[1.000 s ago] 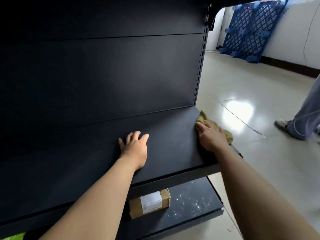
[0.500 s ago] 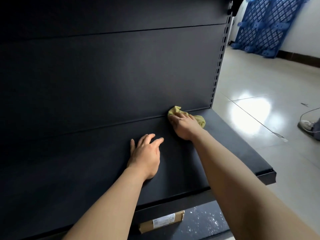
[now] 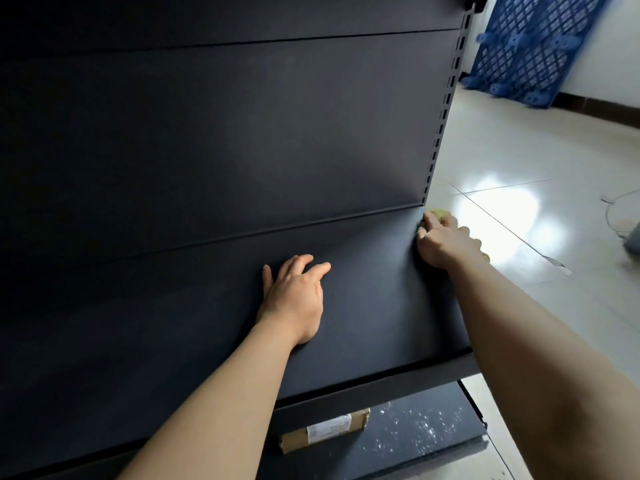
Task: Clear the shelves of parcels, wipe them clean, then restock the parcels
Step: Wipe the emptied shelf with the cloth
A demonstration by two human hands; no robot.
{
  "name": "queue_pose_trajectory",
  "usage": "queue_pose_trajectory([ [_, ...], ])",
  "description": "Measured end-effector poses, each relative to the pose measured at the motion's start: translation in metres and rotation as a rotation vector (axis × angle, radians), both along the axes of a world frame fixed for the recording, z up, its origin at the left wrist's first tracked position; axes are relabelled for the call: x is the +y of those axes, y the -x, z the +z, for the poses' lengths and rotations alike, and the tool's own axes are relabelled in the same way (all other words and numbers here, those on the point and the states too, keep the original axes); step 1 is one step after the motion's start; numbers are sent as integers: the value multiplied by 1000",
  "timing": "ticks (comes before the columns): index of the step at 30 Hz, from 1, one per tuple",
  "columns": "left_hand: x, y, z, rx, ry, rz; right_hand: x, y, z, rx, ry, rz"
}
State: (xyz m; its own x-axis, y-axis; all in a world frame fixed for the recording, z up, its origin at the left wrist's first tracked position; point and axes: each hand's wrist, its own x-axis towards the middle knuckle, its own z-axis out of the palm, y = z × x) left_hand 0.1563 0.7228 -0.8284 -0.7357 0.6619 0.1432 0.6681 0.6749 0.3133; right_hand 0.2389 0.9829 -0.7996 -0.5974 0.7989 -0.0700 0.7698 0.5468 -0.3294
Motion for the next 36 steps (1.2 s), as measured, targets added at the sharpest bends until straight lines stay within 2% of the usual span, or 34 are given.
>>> queue_pose_trajectory([
  [8,2,-4,6,-4,19,15,-37,-71,-6,-88,-44,-50],
  [14,-9,-23,22,69,186,-2,-74,-124,-11,-130,-108,-165],
  [18,-37,-33,25,72,185,-62,-110,-124,-17,-92,-38,-254],
  [22,-91,-31,24,124,200,-27,-143,-92,-17,-151,-30,-113],
  [31,-212,4,21,133,203,288,-185,9,-2,-195,-7,133],
  [36,-230,14,19,97,174,268,-268,51,-7,-167,-73,407],
])
